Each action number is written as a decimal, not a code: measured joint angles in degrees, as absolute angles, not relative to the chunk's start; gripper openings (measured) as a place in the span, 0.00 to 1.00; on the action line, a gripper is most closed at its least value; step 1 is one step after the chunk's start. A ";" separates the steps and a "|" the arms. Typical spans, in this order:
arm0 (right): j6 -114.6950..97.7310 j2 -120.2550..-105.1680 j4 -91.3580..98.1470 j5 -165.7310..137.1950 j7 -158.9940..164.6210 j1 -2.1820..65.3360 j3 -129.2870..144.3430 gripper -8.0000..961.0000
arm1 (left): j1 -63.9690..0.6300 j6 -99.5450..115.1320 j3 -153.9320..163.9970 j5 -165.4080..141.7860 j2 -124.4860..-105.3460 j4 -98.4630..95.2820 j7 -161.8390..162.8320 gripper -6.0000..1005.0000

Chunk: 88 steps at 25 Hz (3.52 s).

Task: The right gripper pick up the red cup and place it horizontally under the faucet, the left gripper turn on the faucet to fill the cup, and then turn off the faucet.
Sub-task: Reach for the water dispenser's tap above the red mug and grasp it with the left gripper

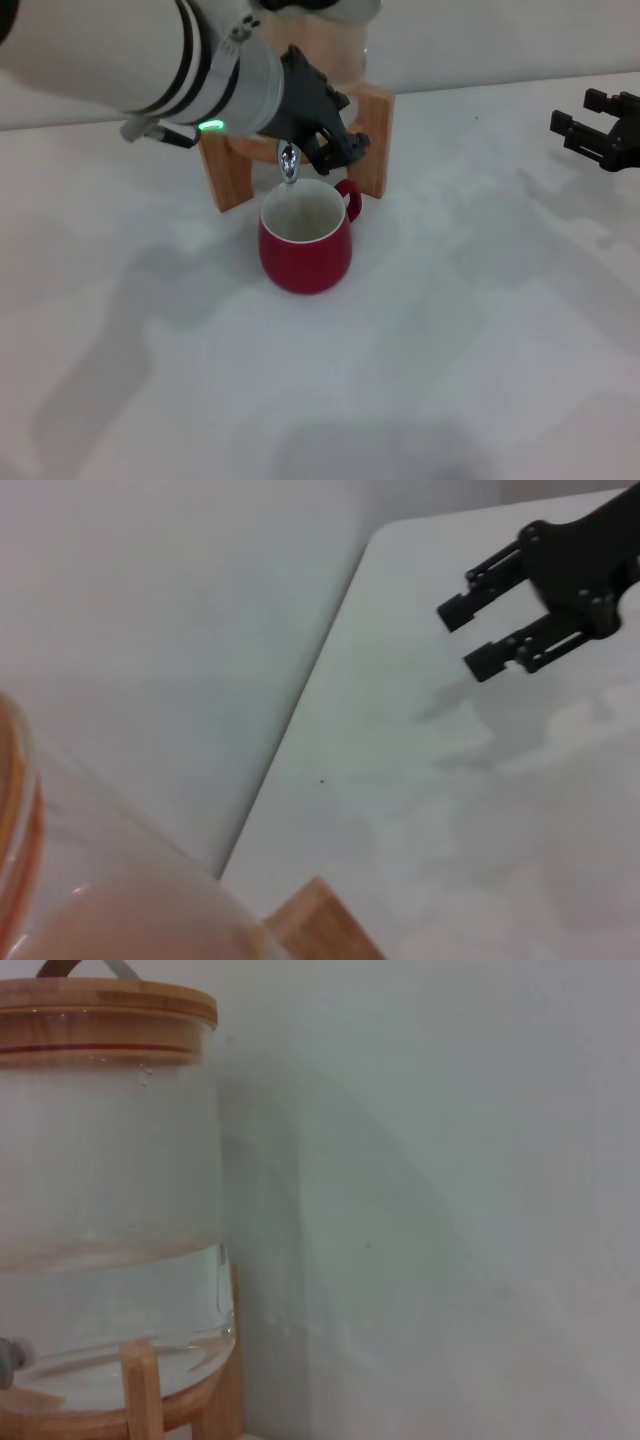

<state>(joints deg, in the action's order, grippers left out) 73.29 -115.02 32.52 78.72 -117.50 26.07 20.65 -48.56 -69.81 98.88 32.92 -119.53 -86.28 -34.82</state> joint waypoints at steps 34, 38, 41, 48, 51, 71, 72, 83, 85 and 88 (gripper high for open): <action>72.32 -114.87 32.51 78.93 -116.80 26.28 20.65 0.62 | -44.04 -75.11 101.17 30.35 -119.48 -90.26 -27.28 0.40; 72.34 -114.88 32.52 78.93 -116.80 26.28 20.65 0.62 | -44.05 -75.02 101.46 30.26 -119.48 -90.26 -27.29 0.40; 72.37 -114.93 32.52 78.93 -116.80 26.28 20.66 0.62 | -44.07 -75.01 101.56 30.25 -119.53 -90.26 -27.31 0.40; 72.34 -114.96 32.52 78.92 -116.80 26.24 20.65 0.62 | -43.98 -75.00 101.32 30.22 -119.48 -90.42 -27.33 0.40; 72.28 -114.96 32.52 78.92 -116.80 26.22 20.65 0.62 | -44.06 -74.98 101.32 30.20 -119.47 -90.29 -27.39 0.40; 72.15 -114.96 32.52 78.92 -116.81 26.12 20.66 0.62 | -44.21 -75.02 101.18 30.05 -119.44 -90.25 -27.49 0.40; 72.15 -114.96 32.52 78.92 -116.80 26.12 20.65 0.62 | -44.21 -74.97 101.17 30.05 -119.44 -90.23 -27.50 0.40; 72.16 -114.96 32.52 78.92 -116.81 26.19 20.65 0.62 | -44.41 -74.44 101.52 29.52 -119.44 -90.09 -27.81 0.40; 72.16 -114.96 32.52 78.92 -116.81 26.24 20.65 0.62 | -44.62 -74.20 101.54 29.52 -119.44 -89.77 -27.86 0.40; 72.16 -114.96 32.52 78.92 -116.81 26.25 20.65 0.62 | -44.93 -73.87 101.69 29.51 -119.45 -89.09 -27.86 0.40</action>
<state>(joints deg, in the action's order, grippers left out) 72.16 -114.96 32.52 78.92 -116.81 26.25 20.66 -44.93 -73.87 101.69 29.51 -119.45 -89.09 -27.86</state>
